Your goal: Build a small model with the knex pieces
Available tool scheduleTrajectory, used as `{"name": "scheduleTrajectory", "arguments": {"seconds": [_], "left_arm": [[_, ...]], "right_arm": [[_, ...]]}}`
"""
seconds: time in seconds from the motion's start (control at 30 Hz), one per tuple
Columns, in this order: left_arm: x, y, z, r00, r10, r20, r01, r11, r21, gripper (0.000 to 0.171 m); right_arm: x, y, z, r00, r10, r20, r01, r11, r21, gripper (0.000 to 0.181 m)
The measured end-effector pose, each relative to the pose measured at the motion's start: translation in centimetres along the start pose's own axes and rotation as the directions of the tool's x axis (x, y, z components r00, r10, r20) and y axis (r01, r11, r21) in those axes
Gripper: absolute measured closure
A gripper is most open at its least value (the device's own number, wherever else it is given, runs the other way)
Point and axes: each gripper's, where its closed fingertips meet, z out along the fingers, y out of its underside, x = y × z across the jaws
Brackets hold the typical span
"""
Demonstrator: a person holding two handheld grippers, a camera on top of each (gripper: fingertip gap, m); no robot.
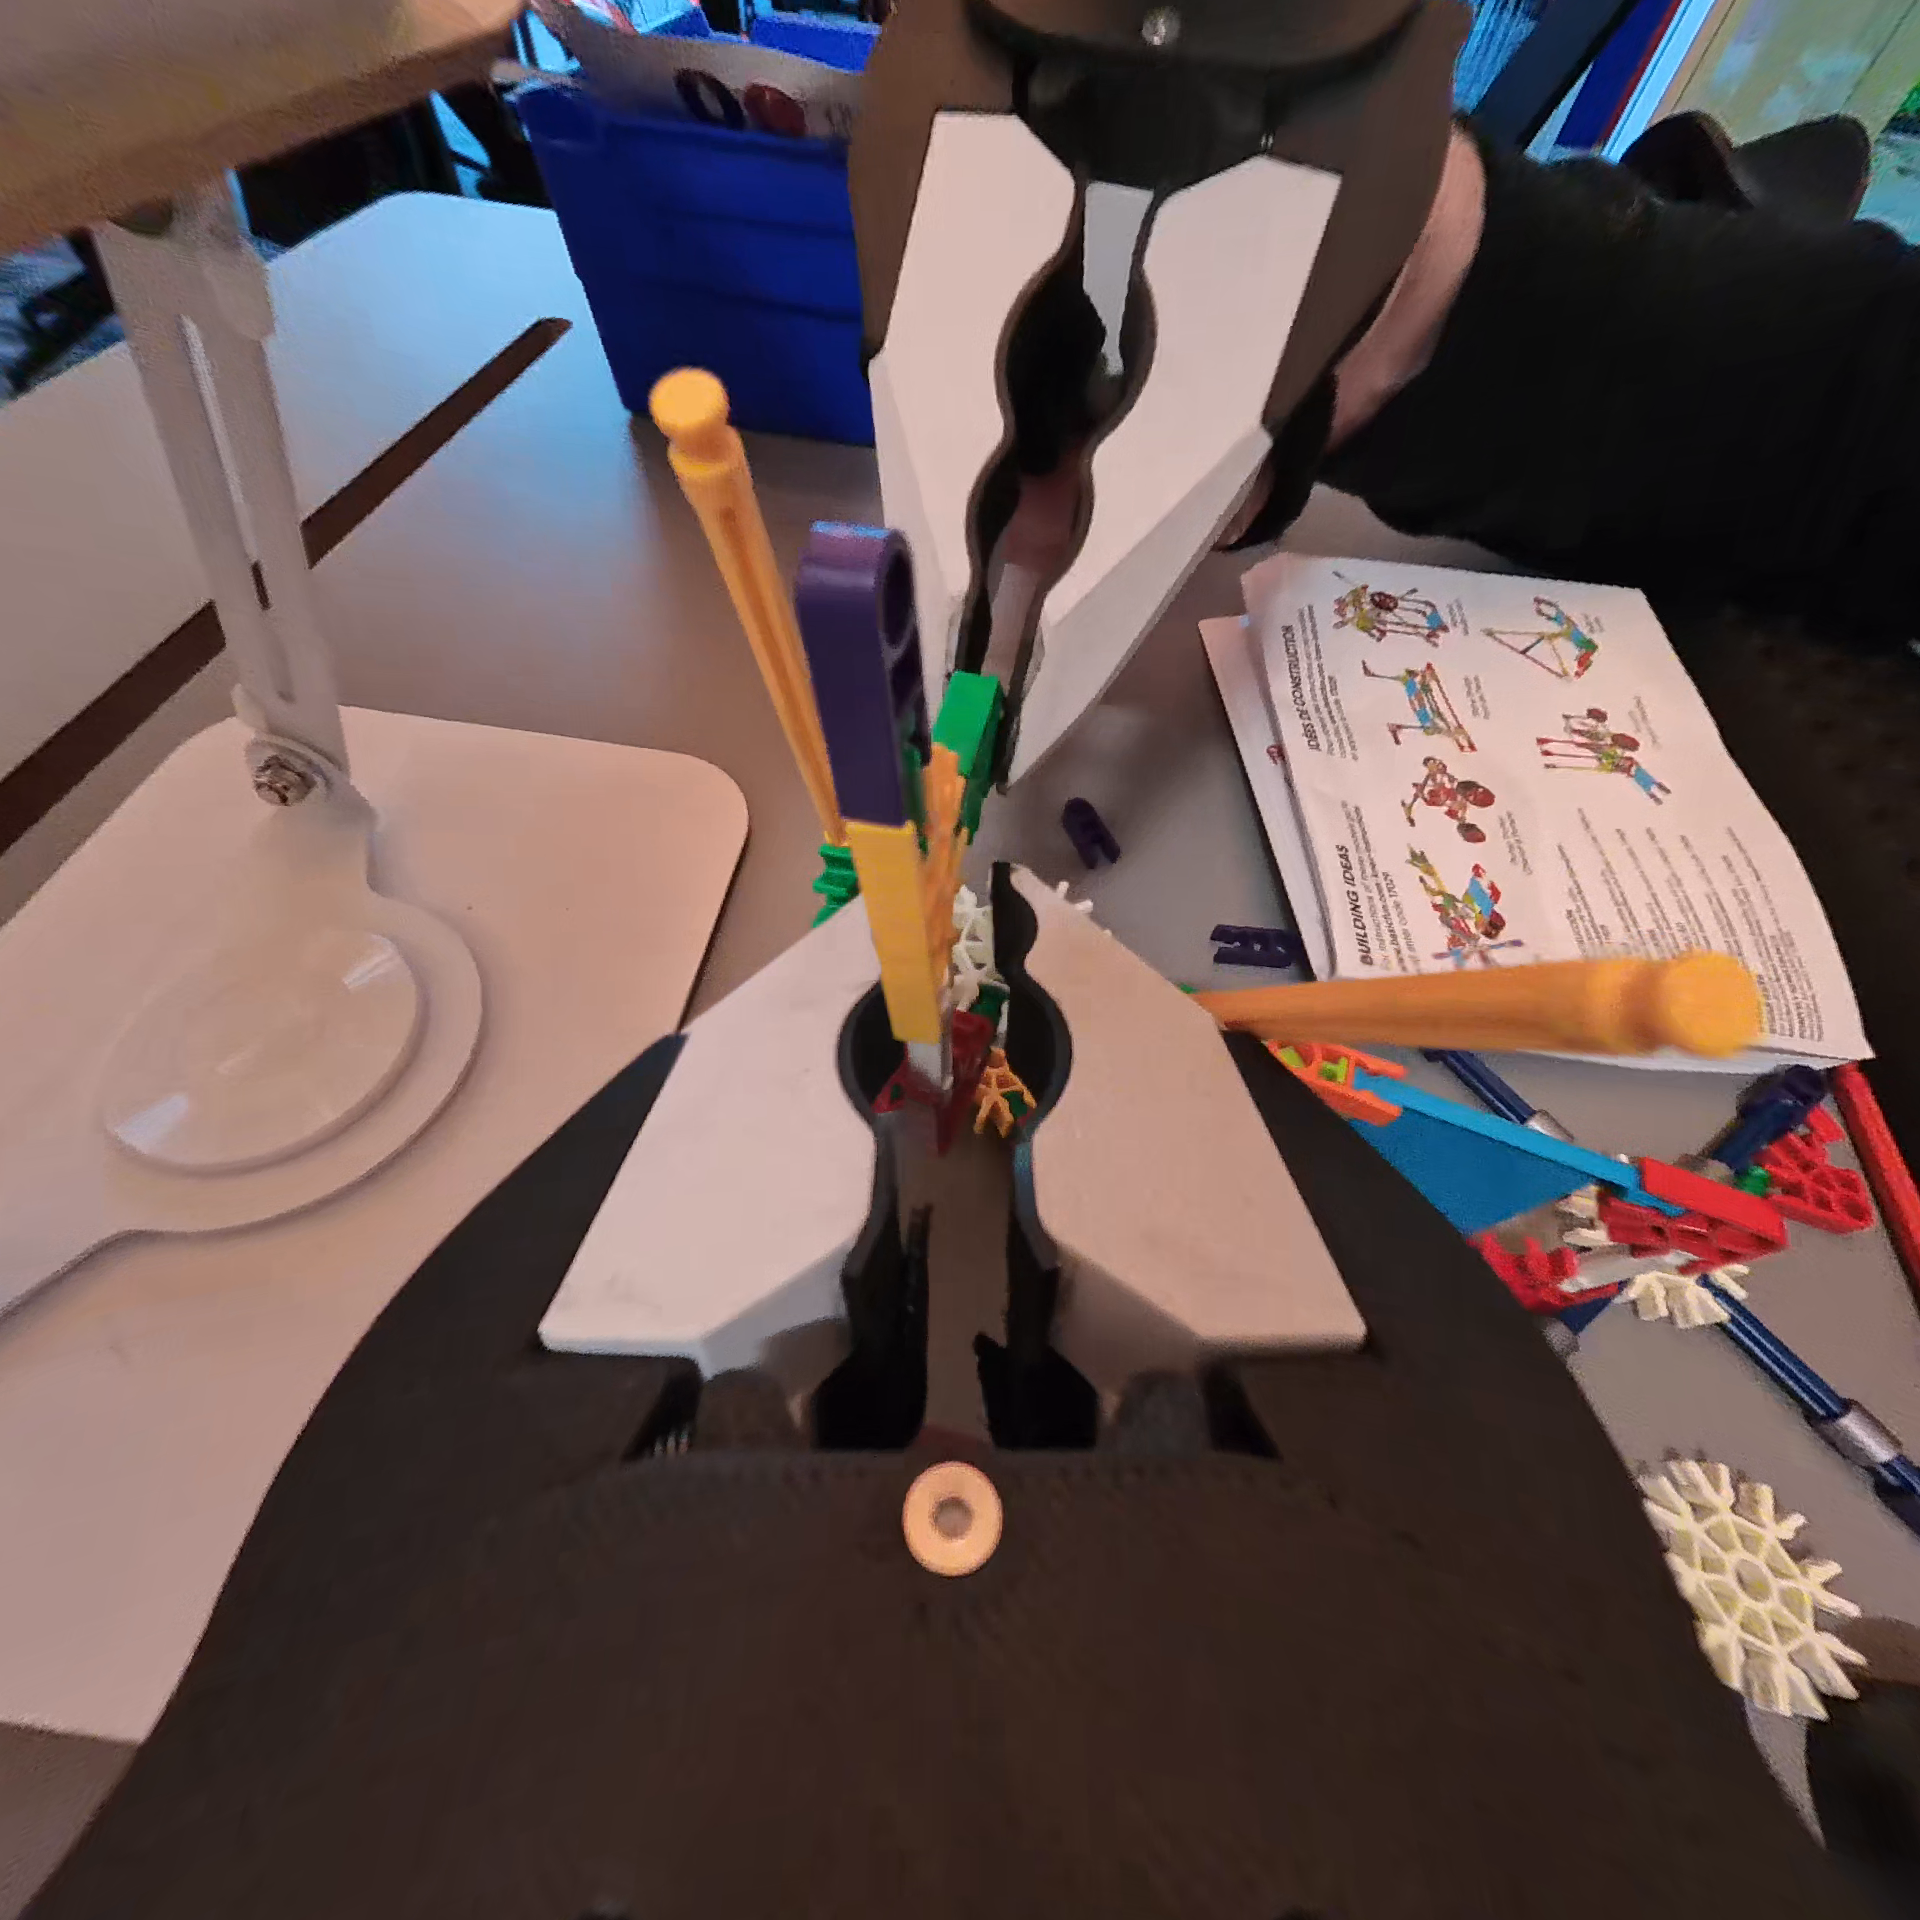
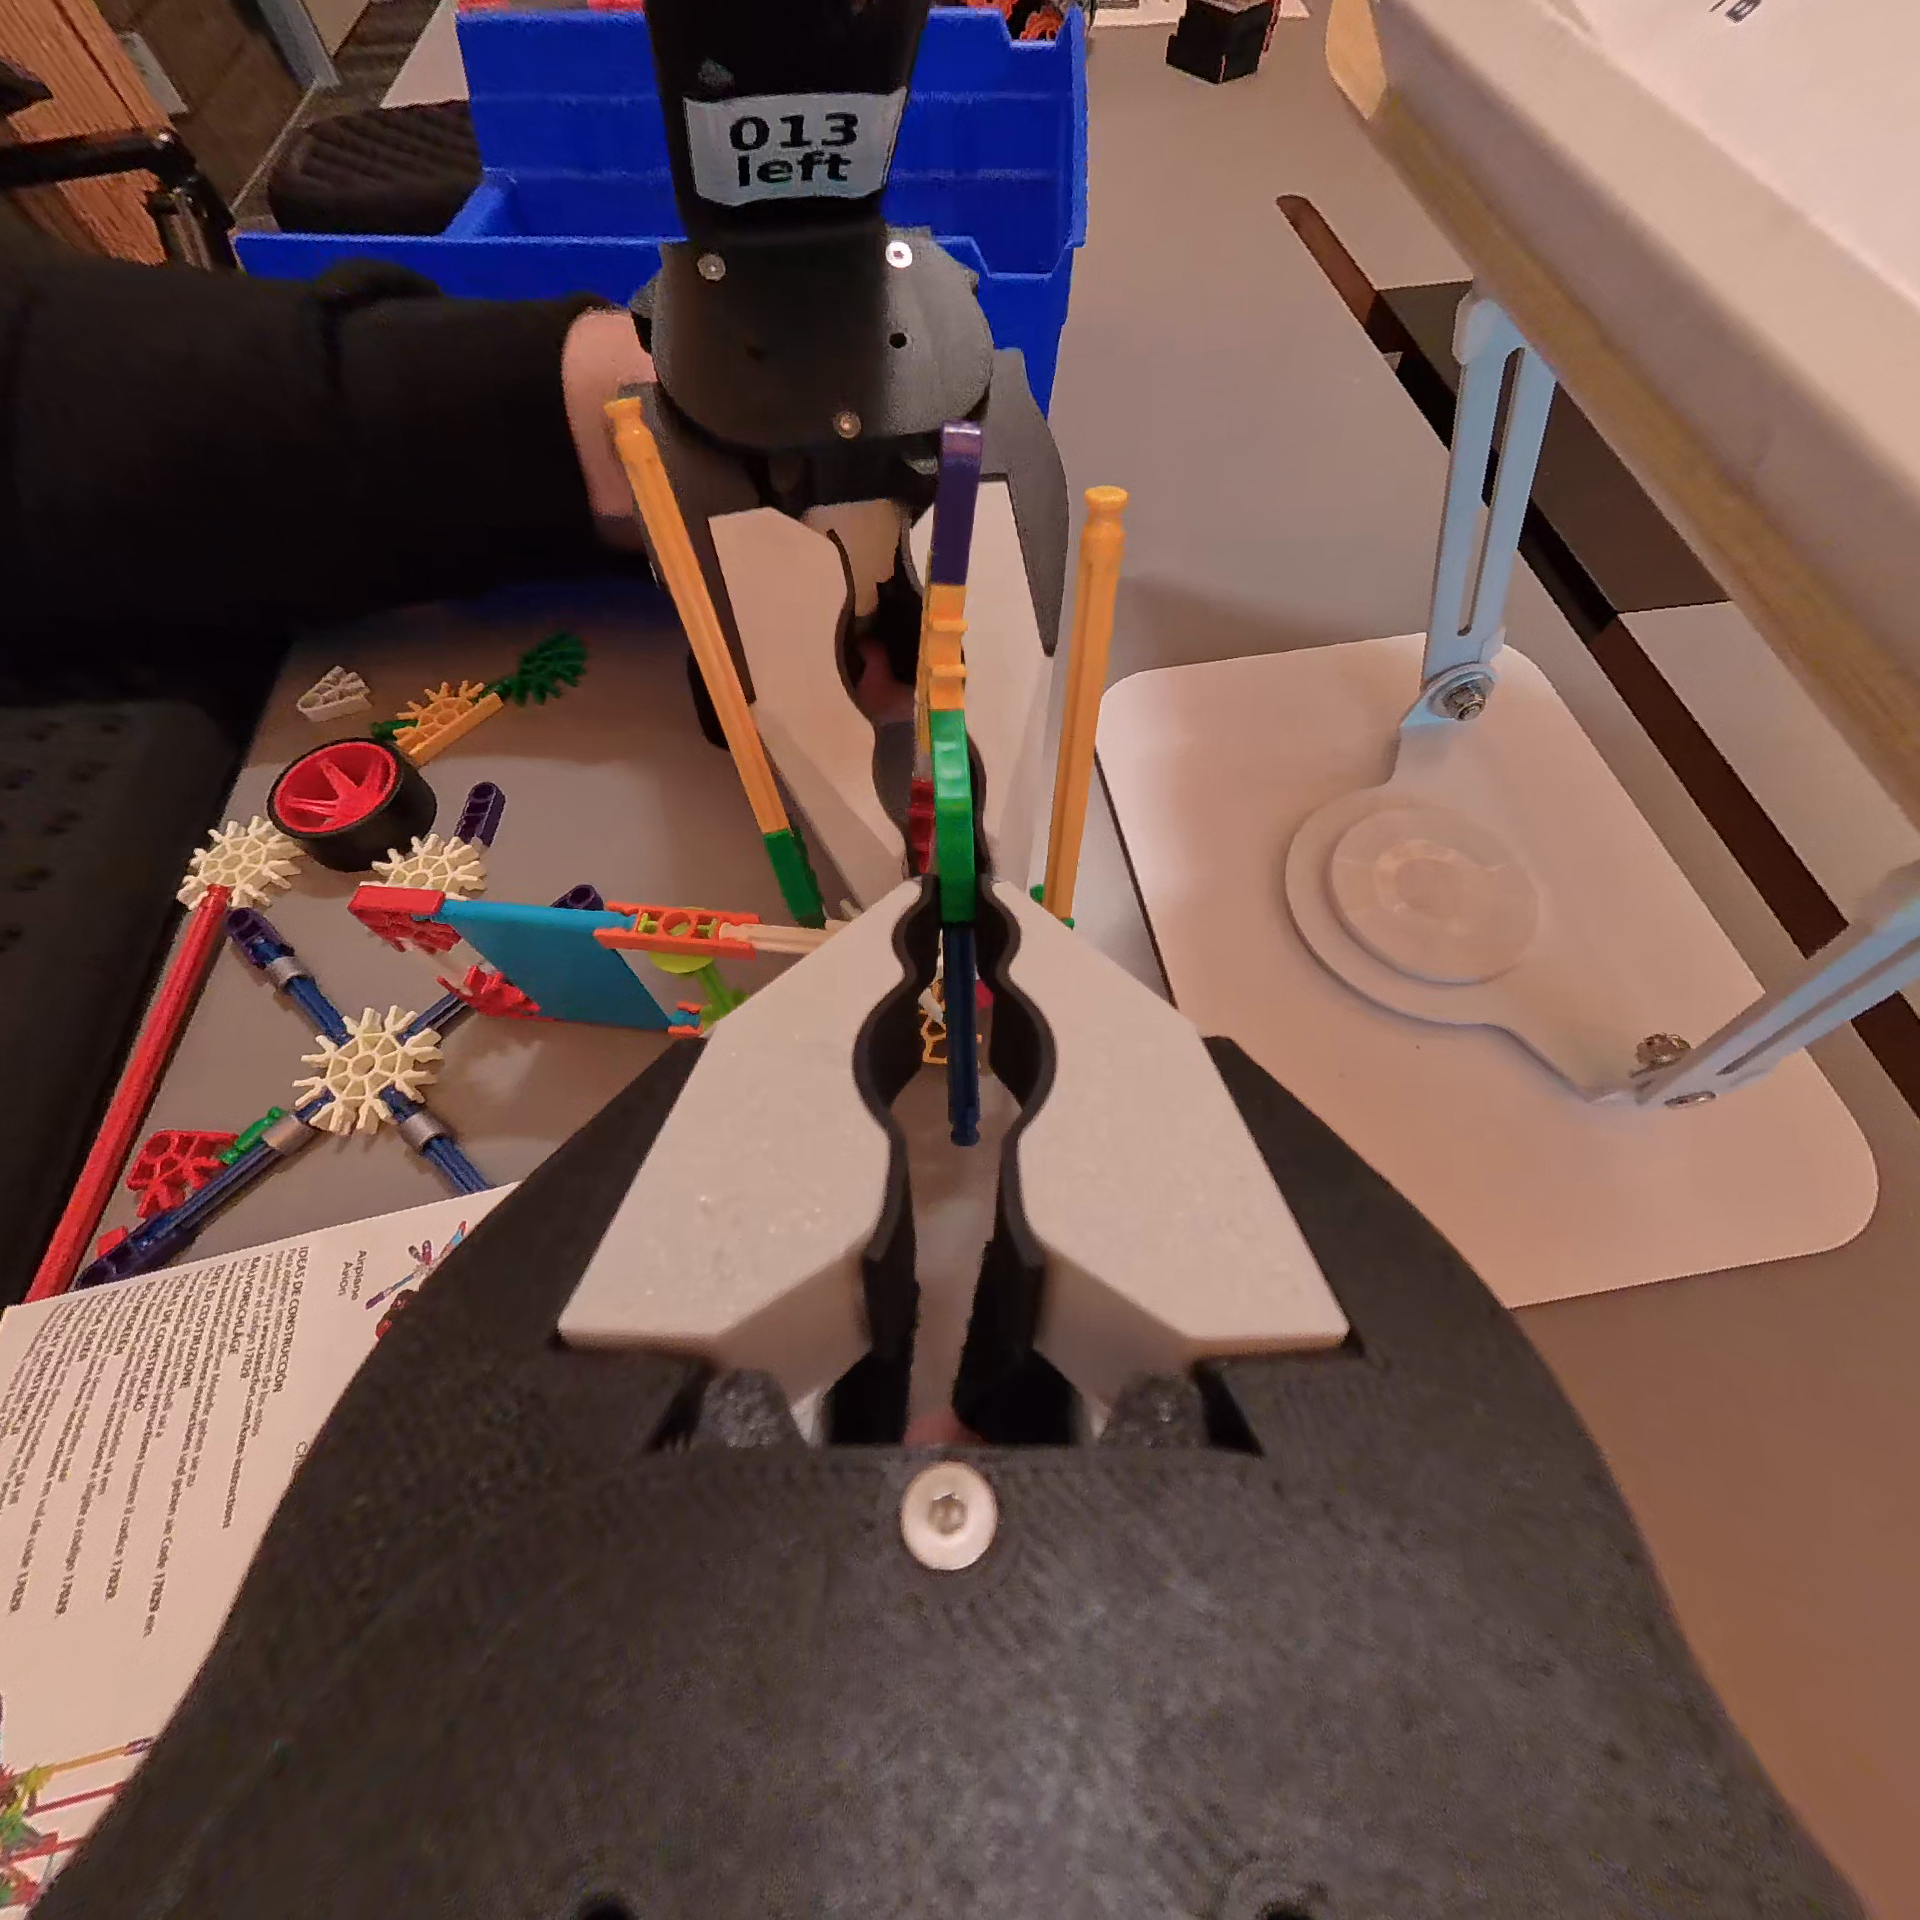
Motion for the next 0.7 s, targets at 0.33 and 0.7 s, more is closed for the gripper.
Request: {"name": "scheduleTrajectory", "arguments": {"seconds": [0.33,0.7], "left_arm": [[-0.65,0.35,0.41,0.999,0.009,0.044,-0.008,1.000,-0.019,0.171],[-0.77,0.53,0.81,0.998,0.015,0.057,-0.013,0.999,-0.033,0.171]], "right_arm": [[-0.10,0.12,0.06,0.999,-0.029,-0.022,0.028,0.999,-0.032,0.178],[-0.07,0.37,0.09,0.999,-0.040,-0.036,0.038,0.997,-0.063,0.178]]}}
